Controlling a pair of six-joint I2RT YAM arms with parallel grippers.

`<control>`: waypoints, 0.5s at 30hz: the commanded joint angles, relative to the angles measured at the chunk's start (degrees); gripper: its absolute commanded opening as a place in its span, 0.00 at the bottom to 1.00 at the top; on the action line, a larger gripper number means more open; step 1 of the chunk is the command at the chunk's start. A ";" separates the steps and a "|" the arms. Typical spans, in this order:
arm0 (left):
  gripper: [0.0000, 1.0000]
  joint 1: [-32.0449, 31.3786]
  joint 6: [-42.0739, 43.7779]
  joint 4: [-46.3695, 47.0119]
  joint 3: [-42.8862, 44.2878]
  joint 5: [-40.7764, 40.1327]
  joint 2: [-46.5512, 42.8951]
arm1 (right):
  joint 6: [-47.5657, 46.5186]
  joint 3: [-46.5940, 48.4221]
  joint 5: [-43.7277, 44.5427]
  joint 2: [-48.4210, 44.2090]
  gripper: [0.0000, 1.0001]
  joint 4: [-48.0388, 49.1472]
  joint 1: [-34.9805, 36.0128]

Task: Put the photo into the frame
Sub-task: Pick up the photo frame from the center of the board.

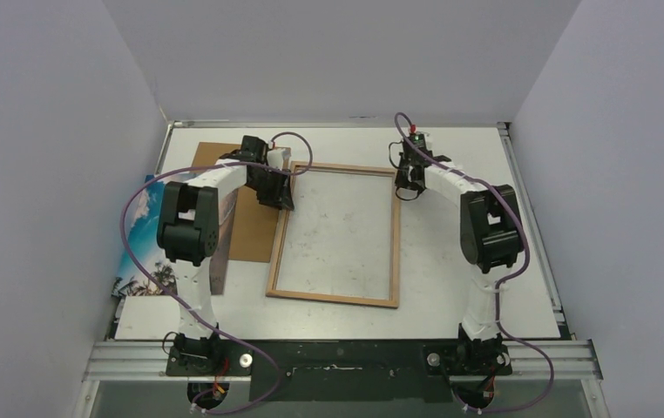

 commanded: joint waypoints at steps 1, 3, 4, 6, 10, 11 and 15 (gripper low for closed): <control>0.38 -0.07 1.24 -0.12 2.59 -2.38 2.13 | -0.57 0.19 3.94 -6.96 0.05 -1.11 1.53; 0.34 -0.03 1.27 -0.21 2.86 -2.11 2.56 | -1.00 1.32 4.59 -8.75 0.05 -2.75 2.53; 0.32 -0.05 1.31 -0.21 2.93 -2.12 2.81 | -1.14 1.79 4.75 -9.64 0.05 -3.54 2.98; 0.29 -0.07 1.42 -0.23 2.92 -2.52 3.15 | -1.16 1.56 5.17 -11.34 0.05 -4.30 4.03; 0.15 -0.19 1.53 -0.42 3.12 -3.22 3.47 | -0.53 -0.44 4.70 -13.12 0.11 -4.93 4.35; 0.12 -0.31 1.67 -0.79 3.40 -3.26 3.57 | -0.47 -1.11 4.96 -13.18 0.17 -5.00 4.24; 0.00 -1.24 2.37 -2.94 5.20 -6.62 3.35 | 0.37 -5.17 3.34 -13.35 0.31 -3.71 3.03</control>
